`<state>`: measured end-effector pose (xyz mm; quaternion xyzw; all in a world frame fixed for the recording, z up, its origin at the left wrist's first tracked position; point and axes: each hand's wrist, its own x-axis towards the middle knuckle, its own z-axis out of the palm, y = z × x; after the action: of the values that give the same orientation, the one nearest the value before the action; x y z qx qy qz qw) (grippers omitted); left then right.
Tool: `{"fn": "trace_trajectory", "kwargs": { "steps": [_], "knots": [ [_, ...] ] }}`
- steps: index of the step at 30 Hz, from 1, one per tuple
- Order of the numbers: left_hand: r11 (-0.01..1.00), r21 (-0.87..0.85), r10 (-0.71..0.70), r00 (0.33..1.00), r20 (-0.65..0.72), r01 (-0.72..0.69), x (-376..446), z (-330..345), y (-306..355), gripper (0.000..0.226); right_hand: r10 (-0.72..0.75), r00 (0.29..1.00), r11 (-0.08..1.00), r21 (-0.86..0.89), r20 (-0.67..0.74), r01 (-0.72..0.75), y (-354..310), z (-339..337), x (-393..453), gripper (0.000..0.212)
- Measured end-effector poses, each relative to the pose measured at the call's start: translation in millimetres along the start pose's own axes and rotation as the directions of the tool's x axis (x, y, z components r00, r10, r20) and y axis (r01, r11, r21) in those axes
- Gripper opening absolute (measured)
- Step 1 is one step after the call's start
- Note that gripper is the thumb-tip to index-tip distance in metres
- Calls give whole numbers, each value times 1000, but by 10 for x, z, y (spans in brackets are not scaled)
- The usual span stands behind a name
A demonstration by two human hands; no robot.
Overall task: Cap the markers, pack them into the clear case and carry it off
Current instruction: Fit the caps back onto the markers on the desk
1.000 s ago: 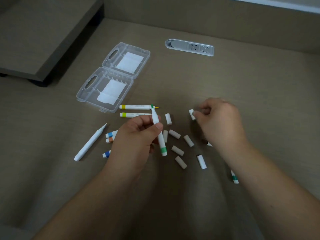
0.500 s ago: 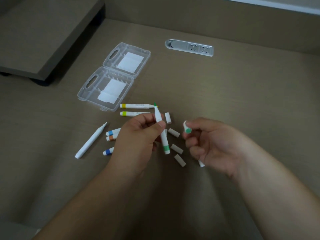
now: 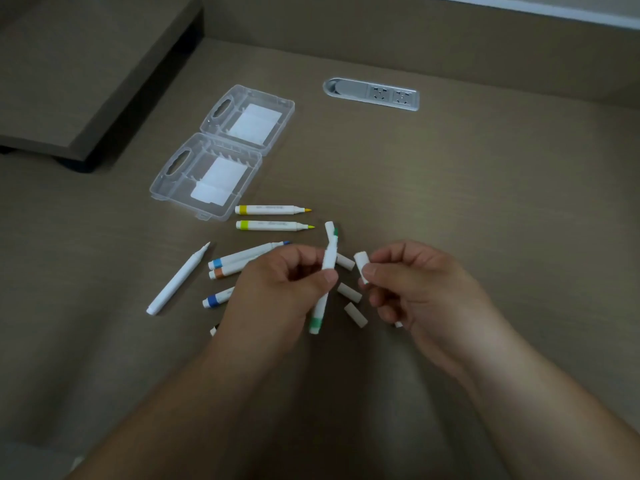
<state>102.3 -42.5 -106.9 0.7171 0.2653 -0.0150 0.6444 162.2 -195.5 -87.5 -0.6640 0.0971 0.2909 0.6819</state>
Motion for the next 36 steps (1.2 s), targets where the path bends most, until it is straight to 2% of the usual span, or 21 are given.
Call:
{"fn": "trace_trajectory", "kwargs": {
  "steps": [4,8,12,16,21,26,29,36],
  "knots": [
    [991,125,38,998,46,-43,-72,-26,1,19,-203,979,975,-101,-32,199,-7,-6,-1,8],
    [989,136,50,996,80,-60,-123,-49,28,21,-270,962,948,-182,-27,261,-4,0,-14,8],
    [991,127,33,994,100,-45,-133,-64,20,22,-278,960,944,-192,-20,269,11,-9,0,10],
    [974,211,57,991,121,-82,-137,-98,6,24,-291,956,919,-271,16,285,-12,-40,5,14],
    [912,378,82,973,215,-160,-151,-116,63,30,-261,952,859,-412,157,304,-106,-128,13,19],
    [891,401,117,960,255,-215,-148,-100,79,31,-240,937,800,-495,255,340,-157,-183,4,13],
    [900,385,116,962,245,-207,-153,-72,80,26,-255,934,786,-509,252,352,-146,-170,-18,18],
    [920,361,74,971,225,-154,-145,-24,67,24,-237,955,865,-410,177,290,-61,-170,12,21]
  ]
}}
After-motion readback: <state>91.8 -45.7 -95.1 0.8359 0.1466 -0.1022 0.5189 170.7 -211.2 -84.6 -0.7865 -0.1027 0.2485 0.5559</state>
